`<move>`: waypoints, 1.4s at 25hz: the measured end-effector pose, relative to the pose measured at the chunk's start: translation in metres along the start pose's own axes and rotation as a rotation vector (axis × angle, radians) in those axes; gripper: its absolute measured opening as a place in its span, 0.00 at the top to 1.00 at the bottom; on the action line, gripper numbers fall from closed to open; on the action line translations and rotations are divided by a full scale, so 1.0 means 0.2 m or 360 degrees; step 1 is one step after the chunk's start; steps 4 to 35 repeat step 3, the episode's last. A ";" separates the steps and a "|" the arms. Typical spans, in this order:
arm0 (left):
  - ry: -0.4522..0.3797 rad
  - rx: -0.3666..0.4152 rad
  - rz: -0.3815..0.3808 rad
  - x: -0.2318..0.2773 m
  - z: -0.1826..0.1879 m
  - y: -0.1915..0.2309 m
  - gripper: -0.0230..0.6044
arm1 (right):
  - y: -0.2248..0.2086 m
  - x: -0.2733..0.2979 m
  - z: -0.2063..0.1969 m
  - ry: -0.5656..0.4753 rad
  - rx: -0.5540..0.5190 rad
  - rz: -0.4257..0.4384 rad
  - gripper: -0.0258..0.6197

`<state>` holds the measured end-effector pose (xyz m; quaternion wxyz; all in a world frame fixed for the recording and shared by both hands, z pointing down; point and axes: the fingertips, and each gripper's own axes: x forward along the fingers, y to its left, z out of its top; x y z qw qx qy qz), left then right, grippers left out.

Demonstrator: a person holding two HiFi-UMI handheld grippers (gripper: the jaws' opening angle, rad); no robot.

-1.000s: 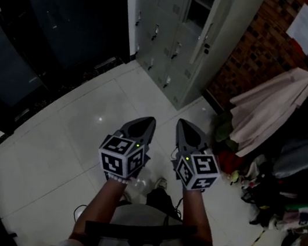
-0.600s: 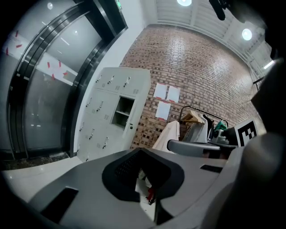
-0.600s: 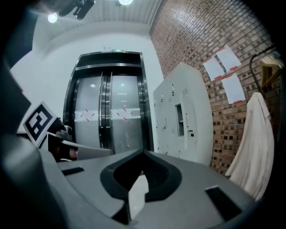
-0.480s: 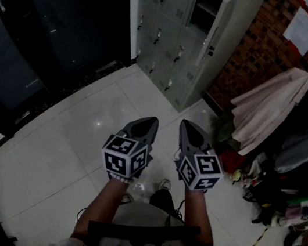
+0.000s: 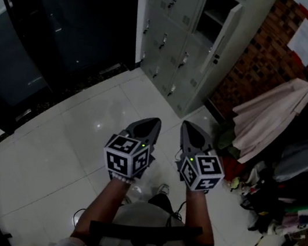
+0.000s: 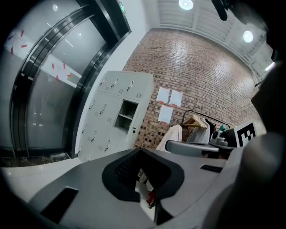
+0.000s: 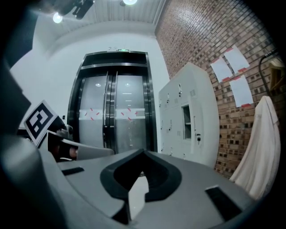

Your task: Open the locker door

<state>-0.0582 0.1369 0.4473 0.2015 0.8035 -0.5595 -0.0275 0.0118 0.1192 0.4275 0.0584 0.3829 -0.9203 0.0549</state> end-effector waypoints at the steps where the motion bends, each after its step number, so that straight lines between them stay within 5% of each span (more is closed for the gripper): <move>1: -0.0001 0.0001 -0.0003 0.00 0.01 0.00 0.98 | 0.00 0.00 0.00 0.0001 -0.0003 0.0002 0.96; 35: -0.0002 0.0004 -0.0011 0.02 0.02 -0.01 0.98 | 0.00 0.01 0.01 0.0005 -0.0009 0.0005 0.96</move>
